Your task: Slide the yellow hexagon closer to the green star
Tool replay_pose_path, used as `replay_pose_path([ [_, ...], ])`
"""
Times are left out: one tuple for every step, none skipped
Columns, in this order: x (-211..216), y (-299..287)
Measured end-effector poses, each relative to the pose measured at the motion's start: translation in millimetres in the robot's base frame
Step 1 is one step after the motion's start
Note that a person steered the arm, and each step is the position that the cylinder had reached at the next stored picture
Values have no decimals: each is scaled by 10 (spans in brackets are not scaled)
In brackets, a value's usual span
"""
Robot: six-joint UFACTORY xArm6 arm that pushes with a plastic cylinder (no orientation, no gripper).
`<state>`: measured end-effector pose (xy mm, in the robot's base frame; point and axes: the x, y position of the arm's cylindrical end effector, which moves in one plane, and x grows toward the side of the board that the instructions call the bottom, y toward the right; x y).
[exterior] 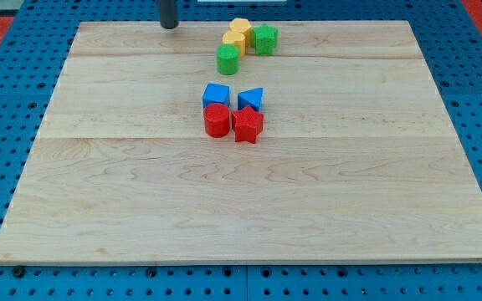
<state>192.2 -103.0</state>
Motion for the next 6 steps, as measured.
replay_pose_path([
  [-1,676],
  [19,971],
  [467,1011],
  [727,993],
  [727,986],
  [738,986],
])
